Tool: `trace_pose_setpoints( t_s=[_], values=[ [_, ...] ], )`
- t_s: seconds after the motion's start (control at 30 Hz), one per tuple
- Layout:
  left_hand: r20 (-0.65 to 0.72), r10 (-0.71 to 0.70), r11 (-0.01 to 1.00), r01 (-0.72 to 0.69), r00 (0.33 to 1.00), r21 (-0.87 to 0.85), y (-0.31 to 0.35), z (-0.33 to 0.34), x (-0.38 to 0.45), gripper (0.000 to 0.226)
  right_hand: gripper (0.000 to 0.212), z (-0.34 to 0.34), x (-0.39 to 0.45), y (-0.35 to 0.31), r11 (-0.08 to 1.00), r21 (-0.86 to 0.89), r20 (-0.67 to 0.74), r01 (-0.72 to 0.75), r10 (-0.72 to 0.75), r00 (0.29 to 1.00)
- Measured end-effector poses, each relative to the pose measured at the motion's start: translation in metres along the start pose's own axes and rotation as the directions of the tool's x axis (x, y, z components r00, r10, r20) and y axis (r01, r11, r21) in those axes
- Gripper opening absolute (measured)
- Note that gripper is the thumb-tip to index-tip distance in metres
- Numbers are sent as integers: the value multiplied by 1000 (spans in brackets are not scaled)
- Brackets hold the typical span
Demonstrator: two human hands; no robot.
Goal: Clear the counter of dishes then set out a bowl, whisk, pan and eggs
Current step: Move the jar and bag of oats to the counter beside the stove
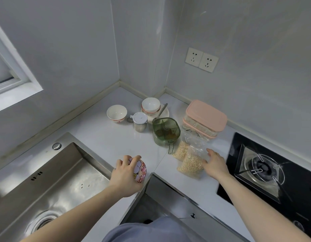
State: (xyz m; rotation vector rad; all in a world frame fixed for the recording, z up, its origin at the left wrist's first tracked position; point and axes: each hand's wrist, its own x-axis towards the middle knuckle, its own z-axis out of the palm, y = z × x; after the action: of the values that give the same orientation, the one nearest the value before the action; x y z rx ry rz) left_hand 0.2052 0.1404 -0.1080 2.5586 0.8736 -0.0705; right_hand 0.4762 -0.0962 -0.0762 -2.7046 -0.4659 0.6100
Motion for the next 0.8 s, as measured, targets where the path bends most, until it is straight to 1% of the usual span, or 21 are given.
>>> trace_pose_setpoints(
  t_s=[0.07,0.17,0.2,0.3,0.47,0.6,0.67,0.8],
  values=[
    [2,4,1000,-4,1000,2,-1,0,1,91,48,5,2,2,999,-35,-7,-4,3,1000],
    [6,0,1000,0,1000,8,0,0,0,92,11,11,-5,3,997,-59,-33,39,-41,999],
    [5,1,1000,-1,1000,9,0,1,0,92,7,11,-9,3,997,-51,-47,62,-64,997],
    [-4,3,1000,-3,1000,5,0,0,0,94,18,7,-23,2,993,-7,-96,119,-119,988],
    [-7,-15,1000,16,1000,12,1,-2,4,94,12,7,-48,13,987,16,-104,161,-159,982],
    [0,-21,1000,21,1000,7,1,-2,4,94,4,2,-61,16,975,59,-151,215,-204,967],
    [11,-30,1000,30,999,3,5,-4,3,94,4,-3,-68,17,967,90,-182,237,-218,959],
    [41,-102,993,104,994,-60,15,-15,-7,96,6,-15,-85,22,952,151,-247,264,-222,943]
  ],
)
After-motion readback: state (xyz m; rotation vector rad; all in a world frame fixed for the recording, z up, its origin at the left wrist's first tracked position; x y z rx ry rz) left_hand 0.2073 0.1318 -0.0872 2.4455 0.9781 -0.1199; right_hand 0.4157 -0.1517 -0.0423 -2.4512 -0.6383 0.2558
